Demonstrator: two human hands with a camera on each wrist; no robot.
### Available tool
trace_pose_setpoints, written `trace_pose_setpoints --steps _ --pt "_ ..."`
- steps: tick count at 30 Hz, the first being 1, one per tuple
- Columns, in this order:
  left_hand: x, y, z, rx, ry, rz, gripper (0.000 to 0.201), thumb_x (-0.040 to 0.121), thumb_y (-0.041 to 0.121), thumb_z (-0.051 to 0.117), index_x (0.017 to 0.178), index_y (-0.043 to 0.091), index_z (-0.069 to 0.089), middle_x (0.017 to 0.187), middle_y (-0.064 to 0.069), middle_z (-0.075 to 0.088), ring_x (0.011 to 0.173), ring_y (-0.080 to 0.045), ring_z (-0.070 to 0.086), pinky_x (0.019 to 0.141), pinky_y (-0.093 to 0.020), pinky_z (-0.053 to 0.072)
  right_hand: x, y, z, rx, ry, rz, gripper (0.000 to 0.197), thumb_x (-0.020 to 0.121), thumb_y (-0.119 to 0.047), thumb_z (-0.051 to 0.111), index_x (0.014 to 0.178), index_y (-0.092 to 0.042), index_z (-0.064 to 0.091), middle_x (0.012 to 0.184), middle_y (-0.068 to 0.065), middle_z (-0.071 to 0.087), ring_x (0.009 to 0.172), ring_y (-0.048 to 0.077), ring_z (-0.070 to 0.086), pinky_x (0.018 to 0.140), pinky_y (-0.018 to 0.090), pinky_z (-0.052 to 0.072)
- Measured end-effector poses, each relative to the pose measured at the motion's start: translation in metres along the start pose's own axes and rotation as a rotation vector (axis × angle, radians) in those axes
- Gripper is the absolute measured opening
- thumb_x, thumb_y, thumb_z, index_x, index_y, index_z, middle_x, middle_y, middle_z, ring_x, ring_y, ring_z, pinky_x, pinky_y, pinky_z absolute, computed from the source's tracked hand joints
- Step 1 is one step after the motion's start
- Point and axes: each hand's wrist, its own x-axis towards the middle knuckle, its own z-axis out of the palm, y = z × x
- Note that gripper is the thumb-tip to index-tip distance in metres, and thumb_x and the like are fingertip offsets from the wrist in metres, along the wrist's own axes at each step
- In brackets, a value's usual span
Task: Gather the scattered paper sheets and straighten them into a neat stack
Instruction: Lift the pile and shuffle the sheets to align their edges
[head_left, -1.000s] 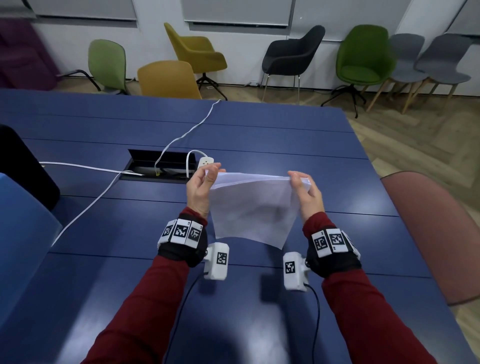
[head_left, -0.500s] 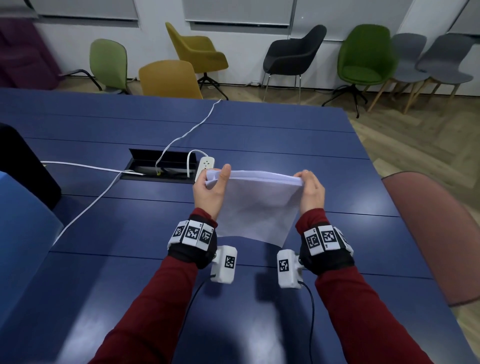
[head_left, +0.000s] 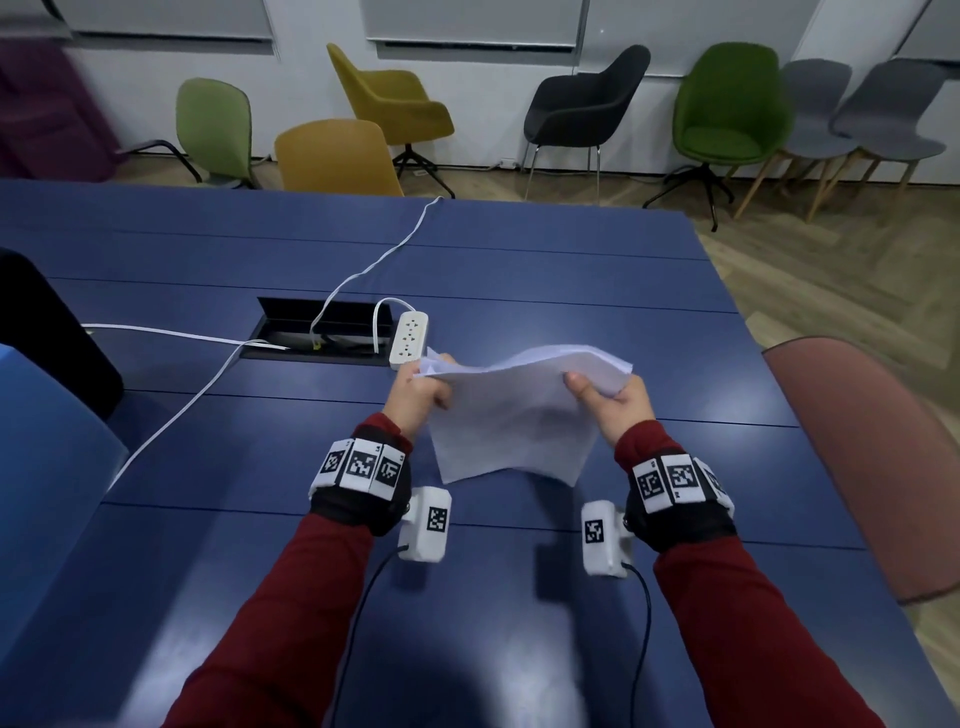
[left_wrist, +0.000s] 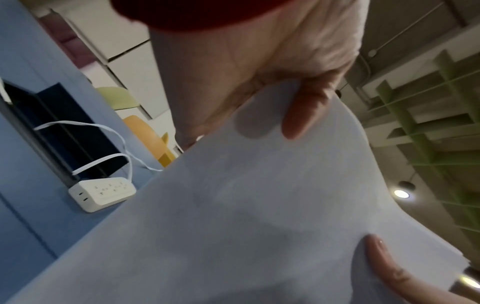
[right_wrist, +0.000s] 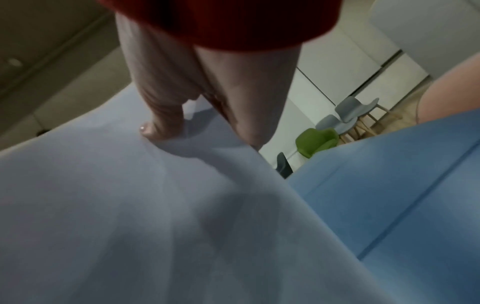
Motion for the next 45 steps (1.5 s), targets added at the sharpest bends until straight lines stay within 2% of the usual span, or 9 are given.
trace_pose_setpoints --steps 3,8,14,19,25,29,33,40,45 --pt "0.004 0.010 -0.005 -0.024 0.077 0.025 0.039 0.035 0.001 0.039 0.064 -0.023 0.050 0.047 0.001 0.040 0.047 -0.010 0.033 0.045 -0.017 0.025 0.000 -0.011 -0.009 -0.002 -0.010 -0.056 0.013 0.085 -0.007 0.065 0.089 -0.019 0.067 0.083 -0.008 0.067 0.067 -0.014 0.063 0.074 0.008 0.050" --pt "-0.005 0.011 -0.004 -0.118 0.030 0.042 0.026 0.057 0.006 0.045 0.075 0.013 0.062 0.077 0.000 0.059 0.069 -0.009 0.050 0.062 -0.019 0.037 -0.013 0.000 -0.017 -0.053 -0.073 0.038 0.008 0.080 -0.014 0.073 0.084 -0.020 0.071 0.084 -0.002 0.071 0.071 -0.003 0.067 0.073 0.014 0.053" --pt "-0.012 0.005 0.001 -0.173 0.081 0.117 0.026 0.083 0.021 0.043 0.094 0.022 0.067 0.095 0.000 0.066 0.086 -0.012 0.058 0.078 -0.024 0.044 -0.010 -0.001 -0.012 0.011 0.017 0.032 0.010 0.083 -0.014 0.069 0.081 -0.023 0.069 0.087 0.000 0.069 0.072 0.001 0.066 0.079 0.019 0.052" --pt "-0.014 -0.003 -0.010 -0.066 0.122 0.219 0.025 0.094 0.015 0.049 0.096 0.026 0.071 0.099 0.007 0.072 0.103 -0.011 0.063 0.096 -0.026 0.045 -0.007 -0.007 -0.016 0.059 -0.019 0.027 0.009 0.082 -0.013 0.070 0.083 -0.022 0.070 0.081 -0.009 0.070 0.067 -0.007 0.067 0.070 0.010 0.053" --pt "-0.015 -0.001 -0.007 -0.143 0.187 0.191 0.017 0.093 0.012 0.054 0.099 0.015 0.069 0.091 0.012 0.073 0.086 0.002 0.066 0.081 -0.013 0.050 -0.005 -0.008 -0.011 0.046 -0.003 0.032 0.003 0.082 -0.019 0.070 0.083 -0.017 0.070 0.082 -0.002 0.069 0.068 -0.002 0.066 0.071 0.015 0.053" --pt "-0.016 -0.002 0.002 -0.207 0.179 0.084 0.020 0.089 0.029 0.053 0.096 0.020 0.070 0.096 -0.001 0.068 0.084 -0.009 0.061 0.076 -0.024 0.047 -0.006 -0.007 -0.009 0.077 0.017 0.043 0.009 0.085 -0.029 0.066 0.083 -0.022 0.069 0.085 -0.006 0.068 0.087 0.012 0.063 0.085 0.023 0.049" --pt "-0.020 -0.002 0.015 -0.256 0.196 0.052 0.029 0.080 0.032 0.050 0.099 0.018 0.067 0.096 0.003 0.066 0.078 -0.002 0.060 0.069 -0.017 0.045 -0.011 -0.004 -0.008 0.121 0.042 0.068 0.031 0.086 -0.039 0.062 0.067 -0.016 0.069 0.069 -0.002 0.067 0.071 0.015 0.060 0.072 0.027 0.047" --pt "-0.027 -0.002 0.020 -0.318 0.150 0.055 0.059 0.071 0.014 0.041 0.129 0.012 0.051 0.104 0.006 0.059 0.077 0.010 0.060 0.067 -0.006 0.047 -0.014 -0.006 -0.006 0.019 0.077 -0.015 0.096 0.058 -0.080 0.059 0.061 0.015 0.044 0.071 0.008 0.033 0.063 0.020 0.026 0.057 0.026 0.022" --pt "-0.025 -0.002 0.021 -0.254 0.201 0.045 0.068 0.059 0.005 0.036 0.124 0.012 0.054 0.107 -0.002 0.057 0.090 -0.009 0.053 0.074 -0.017 0.043 -0.013 -0.007 -0.004 0.010 0.097 -0.025 0.065 0.077 -0.057 0.061 0.056 0.002 0.042 0.062 0.005 0.025 0.049 0.009 0.022 0.048 0.021 0.021"
